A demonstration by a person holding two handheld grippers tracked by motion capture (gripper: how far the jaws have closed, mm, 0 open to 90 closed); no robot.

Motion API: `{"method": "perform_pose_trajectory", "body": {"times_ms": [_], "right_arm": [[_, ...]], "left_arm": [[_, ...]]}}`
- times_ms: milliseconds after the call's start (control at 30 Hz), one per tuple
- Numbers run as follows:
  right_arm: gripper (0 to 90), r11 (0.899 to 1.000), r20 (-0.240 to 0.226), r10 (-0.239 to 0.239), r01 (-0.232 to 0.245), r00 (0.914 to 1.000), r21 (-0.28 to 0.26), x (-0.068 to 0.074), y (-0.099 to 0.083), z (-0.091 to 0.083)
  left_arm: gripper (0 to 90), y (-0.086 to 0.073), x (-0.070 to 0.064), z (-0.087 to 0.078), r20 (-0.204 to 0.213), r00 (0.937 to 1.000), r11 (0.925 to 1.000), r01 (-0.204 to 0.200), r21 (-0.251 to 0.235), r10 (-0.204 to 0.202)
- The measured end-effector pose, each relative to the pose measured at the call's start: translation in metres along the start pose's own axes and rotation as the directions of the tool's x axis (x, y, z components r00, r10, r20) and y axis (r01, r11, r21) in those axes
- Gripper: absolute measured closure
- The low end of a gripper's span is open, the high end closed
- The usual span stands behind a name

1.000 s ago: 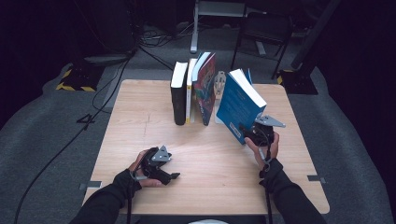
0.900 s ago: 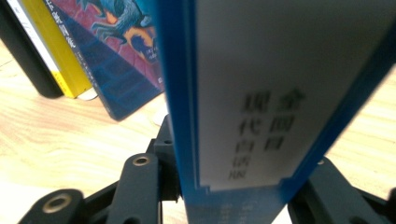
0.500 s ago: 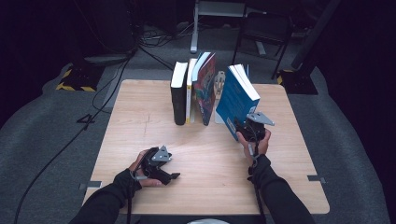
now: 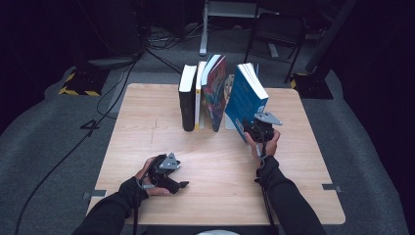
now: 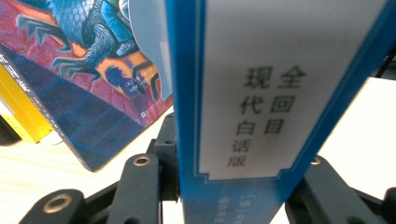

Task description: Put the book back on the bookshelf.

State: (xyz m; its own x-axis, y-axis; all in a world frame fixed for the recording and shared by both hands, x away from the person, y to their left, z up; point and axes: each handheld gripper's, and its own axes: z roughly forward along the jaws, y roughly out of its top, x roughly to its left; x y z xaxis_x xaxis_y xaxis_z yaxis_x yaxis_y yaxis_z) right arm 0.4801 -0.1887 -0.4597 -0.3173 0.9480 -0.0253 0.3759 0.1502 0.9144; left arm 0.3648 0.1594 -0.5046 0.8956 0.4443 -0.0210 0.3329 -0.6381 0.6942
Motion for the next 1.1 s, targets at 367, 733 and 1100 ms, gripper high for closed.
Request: {"method": "perform_pose_trajectory", "body": {"times_ms": [367, 733, 1100], "right_arm": [[52.5, 1.000, -0.110, -0.026, 0.027, 0.9935, 0.009, -0.018, -0.014, -0.029], [57.9, 0.994, -0.133, -0.080, 0.090, 0.9879, 0.065, -0.015, -0.034, -0.009], [60.7, 0.997, -0.019, -0.053, 0.054, 0.9984, 0.052, 0.004, -0.029, 0.004]], "left_arm": [[16.0, 0.000, -0.001, 0.000, -0.004, 1.0000, 1.0000, 0.003, 0.000, -0.003], [16.1, 0.000, -0.001, 0.000, -0.004, 1.0000, 1.0000, 0.003, 0.000, -0.003], [15.8, 0.000, 0.000, 0.000, -0.002, 1.0000, 1.0000, 0.001, 0.000, -0.001]]}}
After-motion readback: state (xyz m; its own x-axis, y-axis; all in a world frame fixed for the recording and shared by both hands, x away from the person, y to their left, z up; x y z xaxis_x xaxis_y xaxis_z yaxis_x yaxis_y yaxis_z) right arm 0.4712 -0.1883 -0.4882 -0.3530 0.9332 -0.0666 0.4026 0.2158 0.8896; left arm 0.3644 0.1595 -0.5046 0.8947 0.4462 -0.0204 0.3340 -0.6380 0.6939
